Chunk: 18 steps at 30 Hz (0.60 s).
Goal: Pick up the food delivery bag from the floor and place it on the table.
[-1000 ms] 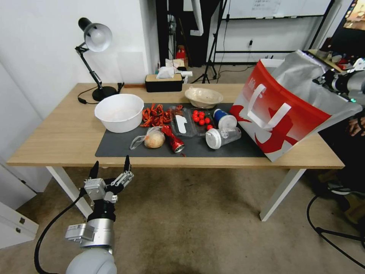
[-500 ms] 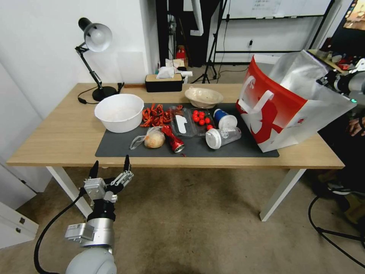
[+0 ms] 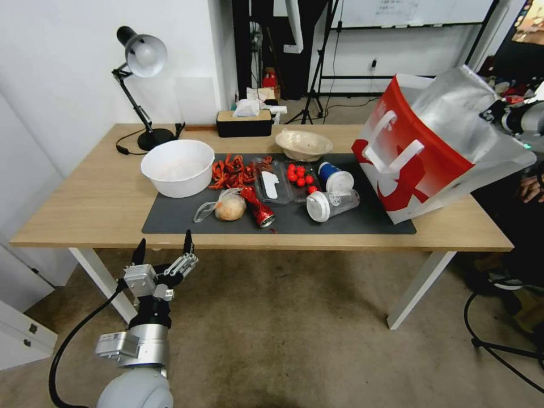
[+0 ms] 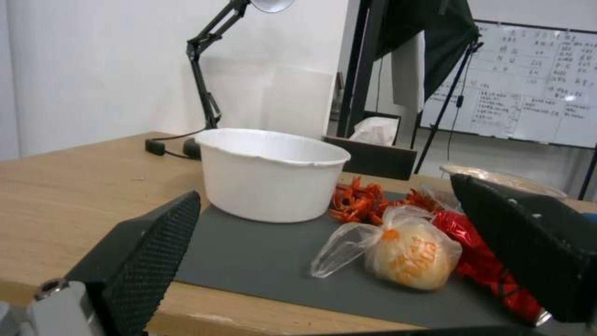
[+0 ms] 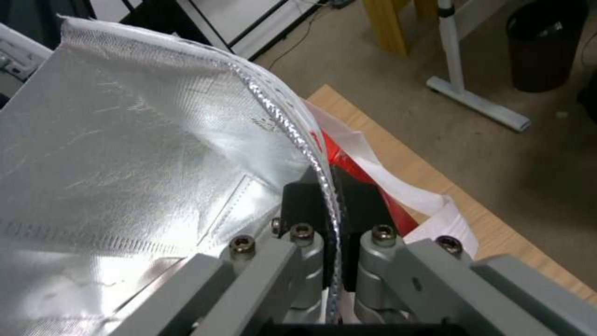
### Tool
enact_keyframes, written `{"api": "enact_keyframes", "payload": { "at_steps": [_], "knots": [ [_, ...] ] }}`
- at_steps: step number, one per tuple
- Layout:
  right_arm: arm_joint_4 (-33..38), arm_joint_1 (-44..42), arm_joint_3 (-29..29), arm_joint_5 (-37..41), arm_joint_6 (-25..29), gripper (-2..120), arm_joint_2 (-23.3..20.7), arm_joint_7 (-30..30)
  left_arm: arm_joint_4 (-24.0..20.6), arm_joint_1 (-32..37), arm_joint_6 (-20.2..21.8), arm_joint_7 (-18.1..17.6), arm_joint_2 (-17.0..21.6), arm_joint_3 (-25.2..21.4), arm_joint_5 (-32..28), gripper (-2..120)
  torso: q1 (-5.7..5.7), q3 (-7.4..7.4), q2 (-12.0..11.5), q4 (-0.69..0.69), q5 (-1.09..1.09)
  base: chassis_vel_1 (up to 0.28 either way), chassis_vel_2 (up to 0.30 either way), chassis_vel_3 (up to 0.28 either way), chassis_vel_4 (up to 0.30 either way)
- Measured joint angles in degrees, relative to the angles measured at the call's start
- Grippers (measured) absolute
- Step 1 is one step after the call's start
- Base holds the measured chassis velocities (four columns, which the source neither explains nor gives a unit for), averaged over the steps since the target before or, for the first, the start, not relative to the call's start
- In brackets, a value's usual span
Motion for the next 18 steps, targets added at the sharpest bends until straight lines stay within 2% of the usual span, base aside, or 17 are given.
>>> {"api": "enact_keyframes", "payload": {
  "at_steps": [18],
  "knots": [
    [0.0, 0.7, -1.0, -0.7, -1.1, 0, -0.3, 1.9, -0.2, 0.0, 0.0, 0.0, -0.1, 0.0, -0.1, 100, 0.0, 0.0, 0.0, 0.0, 0.0, 0.0, 0.0, 0.0, 0.0]
  ]
}}
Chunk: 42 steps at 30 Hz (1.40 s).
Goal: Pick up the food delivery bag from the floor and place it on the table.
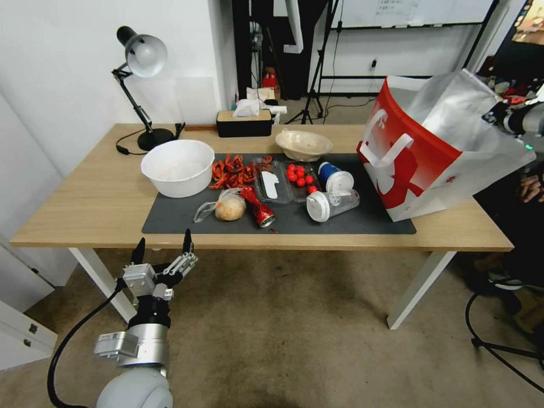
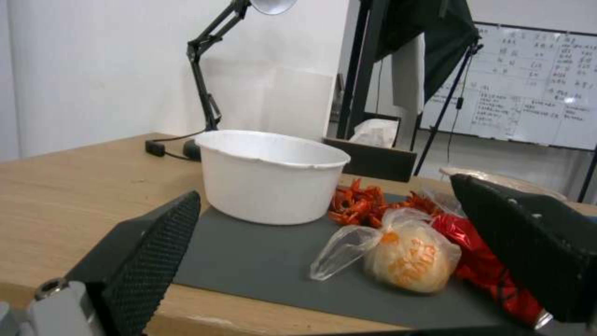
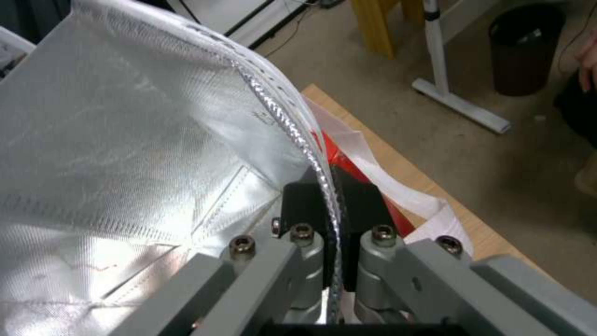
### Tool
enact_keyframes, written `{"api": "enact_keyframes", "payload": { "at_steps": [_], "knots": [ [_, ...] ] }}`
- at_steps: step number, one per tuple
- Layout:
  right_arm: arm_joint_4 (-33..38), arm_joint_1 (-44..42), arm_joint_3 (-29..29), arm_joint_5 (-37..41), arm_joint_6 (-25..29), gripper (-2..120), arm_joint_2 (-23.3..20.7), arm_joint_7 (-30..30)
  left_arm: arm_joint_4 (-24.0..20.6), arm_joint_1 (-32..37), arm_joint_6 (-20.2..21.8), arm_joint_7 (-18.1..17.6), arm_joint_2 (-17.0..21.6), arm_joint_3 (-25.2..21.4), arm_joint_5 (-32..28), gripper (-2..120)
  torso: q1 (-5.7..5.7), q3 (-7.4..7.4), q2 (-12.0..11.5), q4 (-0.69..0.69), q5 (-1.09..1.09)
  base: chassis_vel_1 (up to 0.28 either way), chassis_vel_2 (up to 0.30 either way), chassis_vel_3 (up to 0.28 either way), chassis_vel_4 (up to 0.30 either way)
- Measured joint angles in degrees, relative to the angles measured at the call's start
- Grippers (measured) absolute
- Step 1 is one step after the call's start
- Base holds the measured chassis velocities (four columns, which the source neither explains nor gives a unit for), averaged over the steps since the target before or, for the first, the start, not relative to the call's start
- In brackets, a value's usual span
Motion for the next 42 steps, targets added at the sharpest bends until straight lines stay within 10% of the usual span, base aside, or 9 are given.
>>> {"api": "enact_keyframes", "payload": {
  "at_steps": [25, 42],
  "knots": [
    [-0.2, 0.5, -1.7, -3.4, -1.1, 0, -0.3, 1.1, -0.3, 0.2, 0.2, -0.2, 0.0, 0.2, -0.4, 100, 0.0, 0.0, 0.0, 0.0, 0.0, 0.0, 0.0, 0.0, 0.0],
    [0.9, -0.7, -1.2, -2.4, -2.0, 61, -0.6, -1.7, -0.5, 0.2, 0.1, -0.5, -0.1, 0.1, -0.4, 100, 0.0, 0.0, 0.0, 0.0, -0.01, 0.0, 0.0, 0.0, 0.0]
  ]
}}
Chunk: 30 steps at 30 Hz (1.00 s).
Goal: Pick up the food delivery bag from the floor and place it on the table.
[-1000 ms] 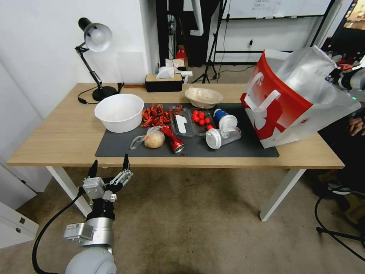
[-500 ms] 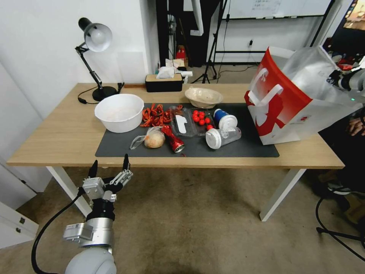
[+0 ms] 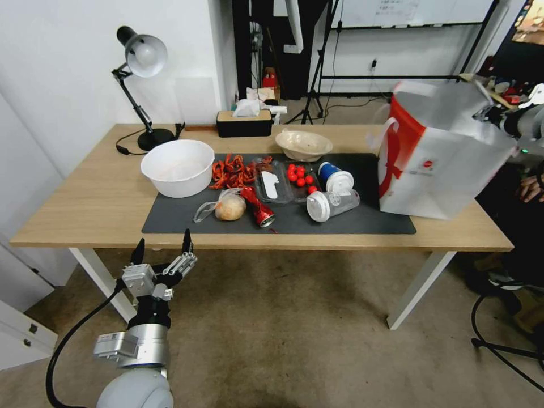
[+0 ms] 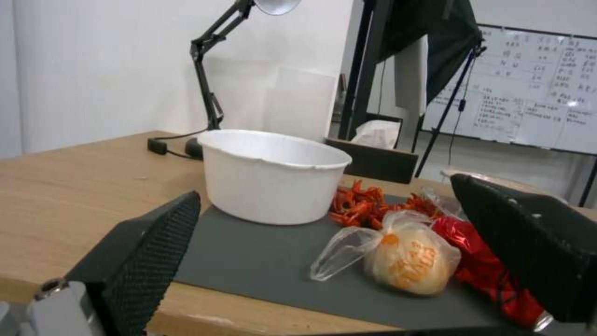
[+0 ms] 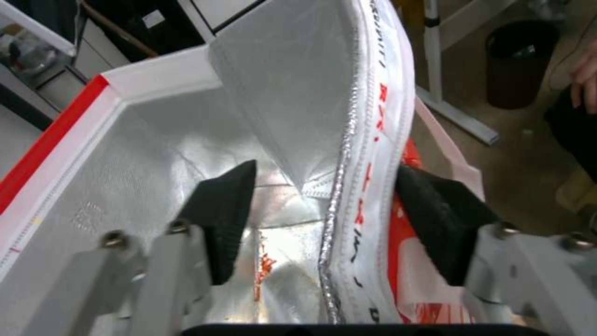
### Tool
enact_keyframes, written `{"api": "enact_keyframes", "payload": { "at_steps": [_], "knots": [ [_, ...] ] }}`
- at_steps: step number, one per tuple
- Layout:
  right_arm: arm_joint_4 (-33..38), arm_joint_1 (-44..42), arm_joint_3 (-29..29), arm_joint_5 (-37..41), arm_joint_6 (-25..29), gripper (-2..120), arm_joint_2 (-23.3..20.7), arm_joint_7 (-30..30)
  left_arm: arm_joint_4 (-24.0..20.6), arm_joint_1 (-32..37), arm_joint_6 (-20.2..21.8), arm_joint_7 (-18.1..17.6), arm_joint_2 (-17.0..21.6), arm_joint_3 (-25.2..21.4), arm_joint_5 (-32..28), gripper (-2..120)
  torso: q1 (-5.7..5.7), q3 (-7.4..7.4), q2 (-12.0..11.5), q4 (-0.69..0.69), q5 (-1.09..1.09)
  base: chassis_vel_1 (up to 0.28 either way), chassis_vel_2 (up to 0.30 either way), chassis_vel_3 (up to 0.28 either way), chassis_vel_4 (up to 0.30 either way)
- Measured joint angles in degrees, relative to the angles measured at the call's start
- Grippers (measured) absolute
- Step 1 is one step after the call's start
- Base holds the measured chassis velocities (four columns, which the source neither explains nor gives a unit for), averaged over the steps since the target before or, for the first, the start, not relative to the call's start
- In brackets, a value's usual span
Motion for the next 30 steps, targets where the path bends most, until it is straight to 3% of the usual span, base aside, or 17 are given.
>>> {"api": "enact_keyframes", "payload": {
  "at_steps": [10, 30],
  "knots": [
    [0.4, -0.7, 0.4, 0.3, -0.1, 96, -0.2, -1.8, -0.2, 0.2, -0.1, -0.1, -0.1, -0.2, 0.0, 100, 0.0, 0.0, 0.0, 0.0, 0.0, 0.0, 0.0, 0.0, 0.0],
    [3.6, -1.1, 0.1, -2.9, -0.1, 100, -0.9, -1.4, -0.5, 0.4, -0.2, -0.1, -0.1, -0.3, 0.1, 100, 0.0, 0.0, 0.0, 0.0, 0.0, 0.0, 0.0, 0.0, 0.0]
  ]
}}
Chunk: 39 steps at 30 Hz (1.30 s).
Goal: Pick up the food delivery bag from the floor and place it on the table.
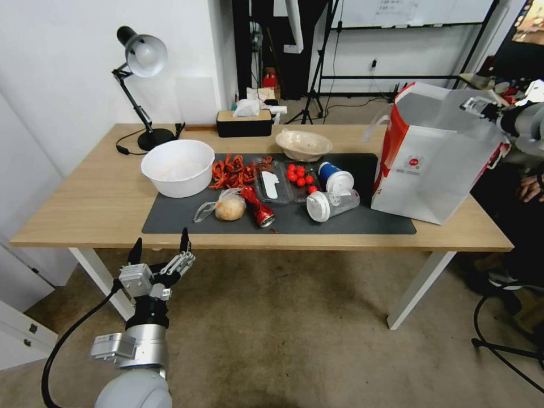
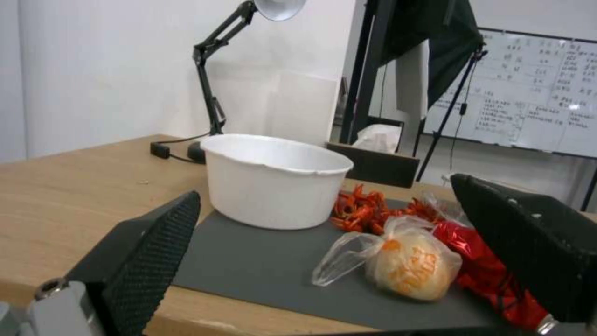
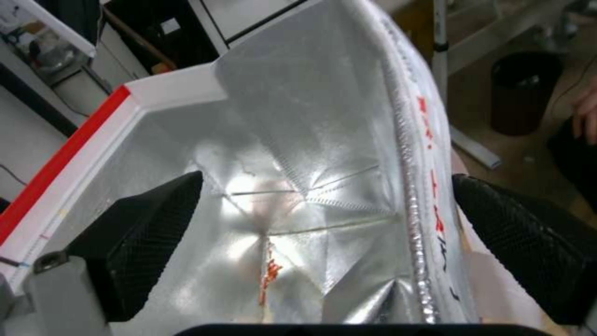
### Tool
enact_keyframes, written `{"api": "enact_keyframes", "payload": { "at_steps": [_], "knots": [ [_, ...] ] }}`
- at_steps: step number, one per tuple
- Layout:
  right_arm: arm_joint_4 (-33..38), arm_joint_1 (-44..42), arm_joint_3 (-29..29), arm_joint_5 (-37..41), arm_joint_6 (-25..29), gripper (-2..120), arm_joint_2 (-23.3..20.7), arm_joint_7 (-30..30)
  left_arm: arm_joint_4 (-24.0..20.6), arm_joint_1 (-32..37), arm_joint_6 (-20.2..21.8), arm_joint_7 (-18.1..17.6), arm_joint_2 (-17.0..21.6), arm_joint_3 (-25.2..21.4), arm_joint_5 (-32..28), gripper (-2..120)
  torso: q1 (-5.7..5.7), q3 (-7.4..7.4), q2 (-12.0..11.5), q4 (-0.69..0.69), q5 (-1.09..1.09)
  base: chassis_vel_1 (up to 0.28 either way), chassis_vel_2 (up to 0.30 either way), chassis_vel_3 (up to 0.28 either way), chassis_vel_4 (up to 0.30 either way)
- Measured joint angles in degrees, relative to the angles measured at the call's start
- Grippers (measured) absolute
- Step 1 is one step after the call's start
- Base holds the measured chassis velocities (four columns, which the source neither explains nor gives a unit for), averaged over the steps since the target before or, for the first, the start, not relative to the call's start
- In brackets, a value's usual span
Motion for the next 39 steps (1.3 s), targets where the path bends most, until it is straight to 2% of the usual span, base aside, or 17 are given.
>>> {"api": "enact_keyframes", "payload": {
  "at_steps": [13, 16, 33, 39],
  "knots": [
    [4.1, -4.5, 0.2, -8.6, 1.4, 100, -1.1, -3.6, 0.0, -0.2, 0.0, 0.0, 0.2, 0.1, -0.1, 100, 0.0, 0.0, 0.0, -0.01, 0.01, 0.0, 0.0, 0.0, 0.0],
    [5.4, -6.3, 0.3, -12.7, 4.4, 100, -1.3, -6.1, 0.1, -0.3, 0.0, 0.0, 0.1, 0.2, -0.1, 100, 0.0, 0.0, 0.0, 0.0, 0.0, 0.0, 0.0, 0.0, 0.0],
    [9.5, -11.0, 0.8, -27.2, 11.5, 100, -2.4, -14.1, 0.1, -0.3, 0.0, 0.2, 0.0, 0.4, -0.2, 100, 0.0, 0.0, 0.0, -0.01, 0.01, 0.0, 0.0, 0.0, 0.0],
    [12.9, -13.1, 0.8, -34.5, 18.5, 100, -2.5, -17.2, -0.2, -0.3, 0.0, 0.2, -0.1, 0.1, -0.2, 100, 0.0, 0.0, 0.0, 0.0, 0.0, 0.0, 0.0, 0.0, 0.0]
  ]
}}
